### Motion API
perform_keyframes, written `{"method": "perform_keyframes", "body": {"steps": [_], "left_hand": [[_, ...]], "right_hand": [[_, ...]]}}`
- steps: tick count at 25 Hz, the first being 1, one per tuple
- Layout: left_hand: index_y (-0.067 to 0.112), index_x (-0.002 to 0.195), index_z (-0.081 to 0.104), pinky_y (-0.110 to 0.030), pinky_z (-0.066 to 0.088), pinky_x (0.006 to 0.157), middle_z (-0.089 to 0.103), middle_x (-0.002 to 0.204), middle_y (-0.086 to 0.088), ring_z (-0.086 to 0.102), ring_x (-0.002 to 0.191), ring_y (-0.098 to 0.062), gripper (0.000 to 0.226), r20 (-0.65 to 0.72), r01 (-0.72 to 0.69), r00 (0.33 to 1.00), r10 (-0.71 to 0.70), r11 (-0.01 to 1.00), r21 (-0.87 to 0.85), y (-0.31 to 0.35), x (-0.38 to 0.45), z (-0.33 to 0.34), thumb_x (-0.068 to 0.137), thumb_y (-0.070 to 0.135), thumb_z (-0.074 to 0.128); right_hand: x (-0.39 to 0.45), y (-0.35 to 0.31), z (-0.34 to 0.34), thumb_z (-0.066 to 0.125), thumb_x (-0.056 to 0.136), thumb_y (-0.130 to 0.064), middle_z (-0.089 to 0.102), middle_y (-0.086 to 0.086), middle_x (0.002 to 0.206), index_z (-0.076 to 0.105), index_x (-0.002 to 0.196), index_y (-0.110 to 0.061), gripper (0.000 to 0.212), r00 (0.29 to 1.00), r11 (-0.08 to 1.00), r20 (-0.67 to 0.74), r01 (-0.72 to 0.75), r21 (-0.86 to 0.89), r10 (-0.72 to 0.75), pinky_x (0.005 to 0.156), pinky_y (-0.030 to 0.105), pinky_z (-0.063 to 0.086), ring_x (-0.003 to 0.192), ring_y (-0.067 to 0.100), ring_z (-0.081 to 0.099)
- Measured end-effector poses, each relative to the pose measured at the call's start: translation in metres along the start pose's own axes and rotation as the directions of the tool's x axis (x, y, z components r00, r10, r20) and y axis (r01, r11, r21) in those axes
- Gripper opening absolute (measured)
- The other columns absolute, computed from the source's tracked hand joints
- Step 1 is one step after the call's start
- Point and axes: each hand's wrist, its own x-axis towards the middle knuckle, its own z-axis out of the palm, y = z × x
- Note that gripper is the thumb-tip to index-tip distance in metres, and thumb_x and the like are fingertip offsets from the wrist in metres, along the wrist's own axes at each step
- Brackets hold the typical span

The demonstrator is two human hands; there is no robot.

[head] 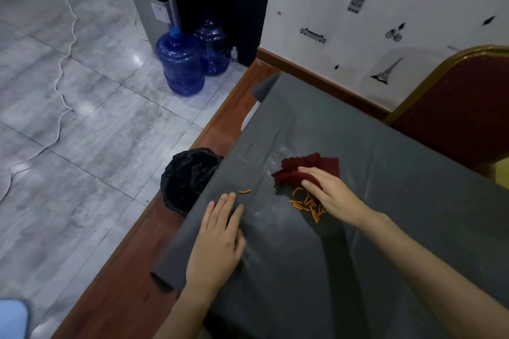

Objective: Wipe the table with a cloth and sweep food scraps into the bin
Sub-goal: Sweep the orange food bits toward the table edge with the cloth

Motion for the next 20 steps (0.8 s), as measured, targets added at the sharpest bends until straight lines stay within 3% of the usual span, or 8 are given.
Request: {"method": "perform_keyframes", "body": {"steps": [3, 5, 7, 9, 11, 13, 17, 20], "left_hand": [[0.007, 0.131, 0.055, -0.044, 0.026, 0.116, 0.041, 0.150, -0.012, 0.033, 0.142, -0.023, 0.046, 0.024, 0.008, 1.000, -0.007, 1.000, -0.019, 0.001, 0.000, -0.002, 0.090, 0.020, 0.041], [0.008, 0.131, 0.055, -0.043, 0.024, 0.117, 0.041, 0.149, -0.011, 0.033, 0.142, -0.023, 0.044, 0.027, -0.015, 0.999, 0.016, 0.999, -0.034, 0.000, 0.000, -0.004, 0.090, 0.020, 0.042], [0.007, 0.126, 0.056, -0.041, 0.024, 0.117, 0.044, 0.147, -0.008, 0.035, 0.141, -0.022, 0.039, -0.016, 0.017, 1.000, -0.020, 0.992, -0.129, -0.001, -0.002, -0.004, 0.090, 0.017, 0.045], [0.006, 0.118, 0.058, -0.041, 0.029, 0.116, 0.048, 0.141, -0.004, 0.039, 0.137, -0.021, 0.029, -0.090, 0.204, 0.966, -0.243, 0.927, -0.315, -0.004, -0.004, -0.006, 0.090, 0.006, 0.049], [0.005, 0.118, 0.058, -0.044, 0.033, 0.114, 0.048, 0.140, -0.003, 0.037, 0.138, -0.019, 0.030, -0.089, 0.363, 0.897, -0.434, 0.834, -0.415, -0.003, -0.004, -0.008, 0.089, -0.003, 0.051], [0.005, 0.118, 0.057, -0.046, 0.032, 0.115, 0.047, 0.141, -0.003, 0.033, 0.140, -0.019, 0.031, -0.083, 0.370, 0.894, -0.441, 0.829, -0.420, -0.002, -0.004, -0.009, 0.089, -0.004, 0.052], [0.004, 0.117, 0.057, -0.048, 0.033, 0.114, 0.045, 0.141, -0.006, 0.032, 0.141, -0.022, 0.029, -0.077, 0.338, 0.912, -0.402, 0.846, -0.412, -0.001, -0.003, -0.008, 0.089, -0.005, 0.052], [0.002, 0.115, 0.057, -0.049, 0.035, 0.112, 0.045, 0.139, -0.007, 0.032, 0.140, -0.022, 0.028, -0.085, 0.332, 0.916, -0.391, 0.860, -0.387, -0.002, -0.003, -0.006, 0.088, -0.006, 0.052]], "right_hand": [[0.014, -0.024, 0.023, 0.044, 0.100, -0.025, 0.060, -0.003, 0.117, 0.061, 0.119, -0.012, 0.029, 0.921, 0.950, -0.325, -0.118, 0.288, 0.213, 0.098, 0.012, 0.034, 0.115, 0.014, 0.054], [0.035, -0.043, 0.041, 0.045, 0.100, -0.023, 0.061, 0.001, 0.120, 0.060, 0.121, -0.009, 0.029, 0.872, 0.907, -0.375, -0.157, 0.391, 0.313, 0.102, 0.023, 0.036, 0.117, 0.018, 0.053], [0.052, -0.056, 0.057, 0.046, 0.099, -0.024, 0.058, 0.011, 0.130, 0.056, 0.126, -0.004, 0.035, 0.911, 0.915, -0.295, -0.173, 0.364, 0.289, 0.110, 0.035, 0.031, 0.126, 0.025, 0.048], [0.055, -0.061, 0.068, 0.046, 0.098, -0.028, 0.054, 0.011, 0.135, 0.055, 0.128, -0.005, 0.038, 0.988, 0.977, -0.127, -0.063, 0.203, 0.090, 0.116, 0.033, 0.019, 0.133, 0.023, 0.041], [0.044, -0.059, 0.069, 0.042, 0.097, -0.036, 0.055, 0.003, 0.135, 0.056, 0.127, -0.011, 0.041, 0.987, 0.987, 0.021, 0.158, 0.033, -0.159, 0.115, 0.030, 0.013, 0.136, 0.014, 0.037], [0.029, -0.052, 0.062, 0.037, 0.097, -0.045, 0.056, -0.004, 0.134, 0.056, 0.127, -0.015, 0.045, 0.957, 0.961, 0.110, 0.273, -0.035, -0.268, 0.117, 0.030, 0.013, 0.136, 0.009, 0.035], [0.002, -0.042, 0.050, 0.036, 0.097, -0.044, 0.054, -0.008, 0.134, 0.055, 0.129, -0.016, 0.047, 0.960, 0.971, 0.149, 0.238, -0.002, -0.235, 0.116, 0.021, 0.012, 0.135, 0.001, 0.033], [0.006, -0.049, 0.042, 0.045, 0.098, -0.027, 0.059, -0.005, 0.120, 0.059, 0.124, -0.008, 0.034, 0.992, 0.951, -0.125, 0.018, 0.310, 0.022, 0.101, 0.008, 0.029, 0.113, -0.003, 0.048]]}}
